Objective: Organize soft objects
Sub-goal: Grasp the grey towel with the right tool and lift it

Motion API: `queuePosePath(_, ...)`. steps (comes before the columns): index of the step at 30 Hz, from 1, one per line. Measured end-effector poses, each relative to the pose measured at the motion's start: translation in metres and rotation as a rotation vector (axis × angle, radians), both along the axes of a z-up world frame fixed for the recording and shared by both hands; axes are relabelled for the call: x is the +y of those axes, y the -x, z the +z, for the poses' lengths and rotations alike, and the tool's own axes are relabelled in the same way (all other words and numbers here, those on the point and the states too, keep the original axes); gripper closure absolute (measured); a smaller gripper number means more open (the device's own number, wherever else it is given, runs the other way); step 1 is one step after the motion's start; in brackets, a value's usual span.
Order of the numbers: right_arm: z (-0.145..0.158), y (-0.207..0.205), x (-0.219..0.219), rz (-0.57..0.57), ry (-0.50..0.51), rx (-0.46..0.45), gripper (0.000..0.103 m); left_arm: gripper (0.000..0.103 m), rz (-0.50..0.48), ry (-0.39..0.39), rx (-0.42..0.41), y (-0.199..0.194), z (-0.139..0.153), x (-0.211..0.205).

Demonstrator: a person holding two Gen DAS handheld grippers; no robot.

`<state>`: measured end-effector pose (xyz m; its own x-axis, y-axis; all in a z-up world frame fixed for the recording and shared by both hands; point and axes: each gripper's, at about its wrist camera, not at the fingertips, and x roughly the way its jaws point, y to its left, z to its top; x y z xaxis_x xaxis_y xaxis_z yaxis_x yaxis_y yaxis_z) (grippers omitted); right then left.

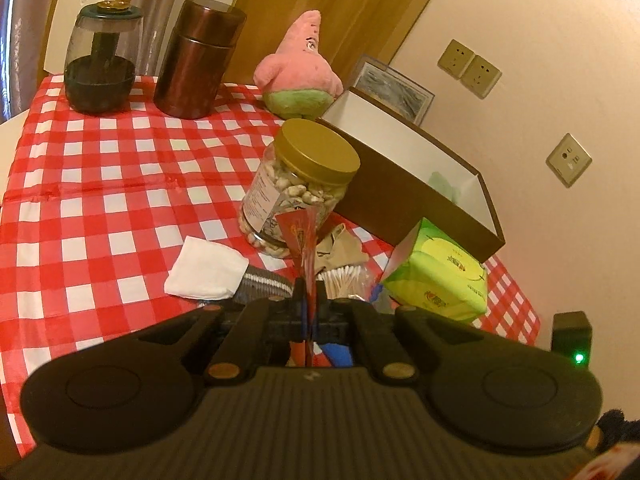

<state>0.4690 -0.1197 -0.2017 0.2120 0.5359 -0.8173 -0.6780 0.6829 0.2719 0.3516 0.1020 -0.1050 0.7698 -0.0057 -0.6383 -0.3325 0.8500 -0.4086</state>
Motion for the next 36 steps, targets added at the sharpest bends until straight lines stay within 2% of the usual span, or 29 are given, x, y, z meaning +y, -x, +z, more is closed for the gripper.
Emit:
queuePosePath(5, 0.017, 0.006, -0.012, -0.036, -0.062, -0.021, 0.091, 0.102, -0.012, -0.002, -0.007, 0.005, 0.003, -0.002)
queuePosePath(11, 0.064, 0.013, -0.039, -0.080, -0.175, -0.062, 0.091, 0.102, -0.030, -0.021, -0.026, 0.010, 0.009, -0.005)
queuePosePath(14, 0.079, 0.019, -0.051, -0.080, -0.184, -0.101, 0.091, 0.102, -0.038, -0.024, -0.031, 0.012, 0.010, -0.006)
queuePosePath(17, 0.073, 0.026, -0.055, -0.048, -0.141, -0.088, 0.091, 0.102, -0.053, -0.028, -0.026, 0.014, 0.010, -0.008)
queuePosePath(23, 0.030, 0.040, -0.049, -0.013, -0.025, 0.089, 0.090, 0.102, -0.080, -0.034, -0.013, 0.018, 0.008, -0.012)
queuePosePath(25, 0.022, 0.042, -0.046, -0.004, 0.011, 0.131, 0.077, 0.102, -0.087, -0.032, -0.011, 0.020, 0.008, -0.013)
queuePosePath(26, 0.022, 0.045, -0.047, -0.002, 0.019, 0.121, 0.070, 0.102, -0.090, -0.032, -0.010, 0.022, 0.008, -0.013)
queuePosePath(28, 0.027, 0.047, -0.047, 0.002, 0.018, 0.086, 0.040, 0.102, -0.094, -0.028, -0.010, 0.023, 0.008, -0.014)
queuePosePath(31, 0.034, 0.050, -0.049, -0.004, 0.023, 0.013, 0.028, 0.102, -0.098, -0.027, -0.011, 0.026, 0.008, -0.014)
queuePosePath(36, 0.013, 0.050, -0.037, 0.018, 0.117, -0.034, 0.026, 0.102, -0.104, -0.022, -0.005, 0.027, 0.007, -0.016)
